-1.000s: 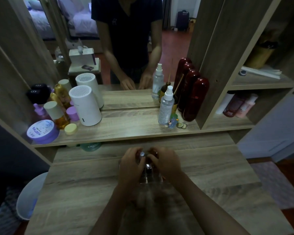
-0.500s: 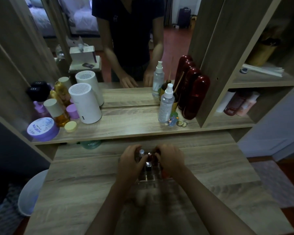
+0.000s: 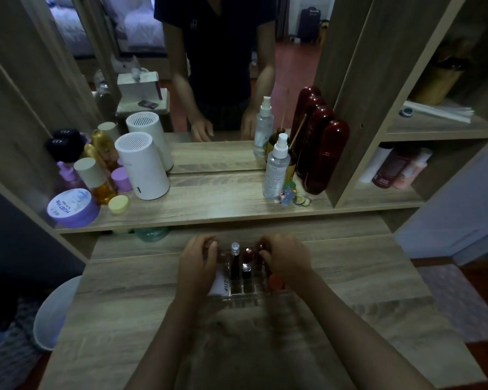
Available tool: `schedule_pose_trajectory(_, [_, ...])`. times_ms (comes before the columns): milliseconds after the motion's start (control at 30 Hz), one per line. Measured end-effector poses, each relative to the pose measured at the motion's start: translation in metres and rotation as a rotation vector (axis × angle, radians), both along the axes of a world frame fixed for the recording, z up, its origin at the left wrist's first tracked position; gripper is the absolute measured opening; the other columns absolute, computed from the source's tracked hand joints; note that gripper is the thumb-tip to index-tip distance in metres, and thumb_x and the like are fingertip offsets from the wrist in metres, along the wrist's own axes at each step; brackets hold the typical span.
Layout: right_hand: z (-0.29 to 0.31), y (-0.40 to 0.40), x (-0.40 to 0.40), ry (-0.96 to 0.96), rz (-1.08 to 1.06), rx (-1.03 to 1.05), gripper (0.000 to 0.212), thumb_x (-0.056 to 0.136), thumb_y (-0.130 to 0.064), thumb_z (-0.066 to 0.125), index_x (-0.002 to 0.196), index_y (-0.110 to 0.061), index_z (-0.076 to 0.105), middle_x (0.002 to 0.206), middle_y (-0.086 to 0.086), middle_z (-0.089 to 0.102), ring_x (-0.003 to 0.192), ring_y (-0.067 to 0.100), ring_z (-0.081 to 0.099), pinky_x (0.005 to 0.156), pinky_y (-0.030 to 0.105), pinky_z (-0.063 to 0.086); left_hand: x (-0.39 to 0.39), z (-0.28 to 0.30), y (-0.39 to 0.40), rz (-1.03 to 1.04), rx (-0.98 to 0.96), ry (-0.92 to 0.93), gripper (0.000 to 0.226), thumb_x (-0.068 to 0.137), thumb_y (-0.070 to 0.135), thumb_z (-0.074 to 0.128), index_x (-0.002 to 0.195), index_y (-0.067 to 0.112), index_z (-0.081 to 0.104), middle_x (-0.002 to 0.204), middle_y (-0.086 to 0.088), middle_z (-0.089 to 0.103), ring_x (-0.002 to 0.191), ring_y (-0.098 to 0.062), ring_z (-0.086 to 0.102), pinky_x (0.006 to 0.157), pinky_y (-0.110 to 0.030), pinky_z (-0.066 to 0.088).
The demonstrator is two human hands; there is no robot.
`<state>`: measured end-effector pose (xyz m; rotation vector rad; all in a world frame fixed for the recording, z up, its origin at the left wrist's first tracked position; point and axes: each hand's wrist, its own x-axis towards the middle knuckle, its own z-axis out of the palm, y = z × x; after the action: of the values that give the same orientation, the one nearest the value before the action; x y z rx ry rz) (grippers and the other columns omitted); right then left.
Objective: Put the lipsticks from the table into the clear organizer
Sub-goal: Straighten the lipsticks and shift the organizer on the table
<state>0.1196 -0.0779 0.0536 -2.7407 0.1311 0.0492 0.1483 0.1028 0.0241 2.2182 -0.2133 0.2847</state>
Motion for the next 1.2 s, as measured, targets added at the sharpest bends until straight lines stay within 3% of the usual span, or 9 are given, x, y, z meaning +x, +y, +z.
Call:
schedule_pose_trajectory(300, [0.009, -0.042, -0.005, -0.097, -0.153, 0.092, 0.022, 0.086, -0.028, 0.062, 0.105, -0.019, 0.064, 0.1, 0.008, 0.072, 0.092, 0.027, 0.064, 0.069, 0.03, 0.045, -0.004, -0.009, 0.047, 0.123, -0.031, 0.092, 0.02, 0.09, 0.0, 0.05, 0.106, 0.0, 0.062, 0.104, -0.022, 0.066, 0.096, -0.031, 0.06, 0.082, -0.039, 0.047])
schedule_pose_trajectory(467, [-0.012, -0.074, -0.019, 0.012, -0.226, 0.129, 0.014, 0.087, -0.014, 0.059, 0.098, -0.013, 0.069, 0.097, 0.013, 0.073, 0.09, 0.029, 0.065, 0.07, 0.029, 0.045, -0.007, -0.03, 0.078, 0.141, -0.014, 0.367, 0.024, 0.087, -0.003, 0.053, 0.109, -0.005, 0.062, 0.109, -0.028, 0.066, 0.099, -0.037, 0.062, 0.087, -0.042, 0.049])
schedule_pose_trajectory(600, [-0.034, -0.08, -0.03, 0.145, -0.239, 0.198, 0.017, 0.089, -0.011, 0.057, 0.098, -0.011, 0.071, 0.098, 0.014, 0.074, 0.09, 0.027, 0.067, 0.076, 0.032, 0.05, -0.016, -0.04, 0.076, 0.073, -0.244, 0.648, 0.026, 0.089, -0.007, 0.049, 0.114, -0.011, 0.056, 0.084, -0.017, 0.065, 0.067, -0.025, 0.056, 0.048, -0.01, 0.051])
schedule_pose_trajectory(700, [-0.044, -0.079, -0.033, 0.237, -0.209, 0.236, 0.017, 0.09, -0.011, 0.055, 0.095, -0.006, 0.071, 0.093, 0.018, 0.074, 0.088, 0.028, 0.068, 0.074, 0.031, 0.049, -0.019, -0.047, 0.071, 0.083, -0.432, 0.781, 0.028, 0.088, -0.012, 0.046, 0.116, -0.016, 0.051, 0.074, -0.013, 0.058, 0.063, -0.022, 0.054, 0.045, -0.011, 0.053])
schedule_pose_trajectory(800, [-0.05, -0.075, -0.034, 0.282, -0.214, 0.234, 0.019, 0.089, -0.012, 0.056, 0.087, -0.001, 0.071, 0.086, 0.023, 0.074, 0.083, 0.031, 0.069, 0.065, 0.028, 0.042, -0.02, -0.048, 0.067, 0.061, -0.45, 0.8, 0.027, 0.086, -0.014, 0.048, 0.111, -0.016, 0.055, 0.071, -0.013, 0.064, 0.053, -0.014, 0.064, 0.048, -0.014, 0.055])
schedule_pose_trajectory(900, [-0.054, -0.071, -0.035, 0.32, -0.215, 0.284, 0.021, 0.089, -0.01, 0.056, 0.079, 0.0, 0.071, 0.08, 0.026, 0.074, 0.076, 0.033, 0.069, 0.07, 0.033, 0.052, -0.021, -0.048, 0.064, 0.05, -0.458, 0.793, 0.026, 0.084, -0.014, 0.051, 0.108, -0.013, 0.059, 0.057, -0.005, 0.069, 0.044, -0.004, 0.063, 0.046, -0.013, 0.054])
schedule_pose_trajectory(1033, [-0.057, -0.069, -0.035, 0.333, -0.22, 0.31, 0.027, 0.089, -0.011, 0.058, 0.062, -0.013, 0.065, 0.082, 0.027, 0.073, 0.066, 0.018, 0.06, 0.066, 0.024, 0.043, -0.021, -0.05, 0.063, 0.045, -0.486, 0.79, 0.026, 0.081, -0.015, 0.055, 0.104, -0.006, 0.064, 0.052, 0.0, 0.071, 0.046, -0.004, 0.063, 0.047, -0.013, 0.054])
schedule_pose_trajectory(1133, [-0.058, -0.069, -0.035, 0.326, -0.25, 0.316, 0.021, 0.088, -0.012, 0.06, 0.074, 0.0, 0.072, 0.081, 0.026, 0.074, 0.055, 0.016, 0.057, 0.059, 0.022, 0.04, -0.021, -0.053, 0.063, 0.042, -0.438, 0.763, 0.021, 0.077, -0.009, 0.063, 0.096, -0.003, 0.07, 0.064, -0.005, 0.074, 0.058, -0.01, 0.064, 0.055, -0.019, 0.054])
schedule_pose_trajectory(1200, [-0.06, -0.07, -0.035, 0.312, -0.252, 0.322, 0.022, 0.087, -0.012, 0.062, 0.075, 0.003, 0.072, 0.079, 0.026, 0.074, 0.044, 0.005, 0.051, 0.052, 0.019, 0.039, -0.021, -0.056, 0.063, 0.04, -0.408, 0.751, 0.022, 0.075, -0.006, 0.066, 0.092, 0.004, 0.073, 0.06, 0.007, 0.075, 0.058, -0.004, 0.065, 0.057, -0.019, 0.054])
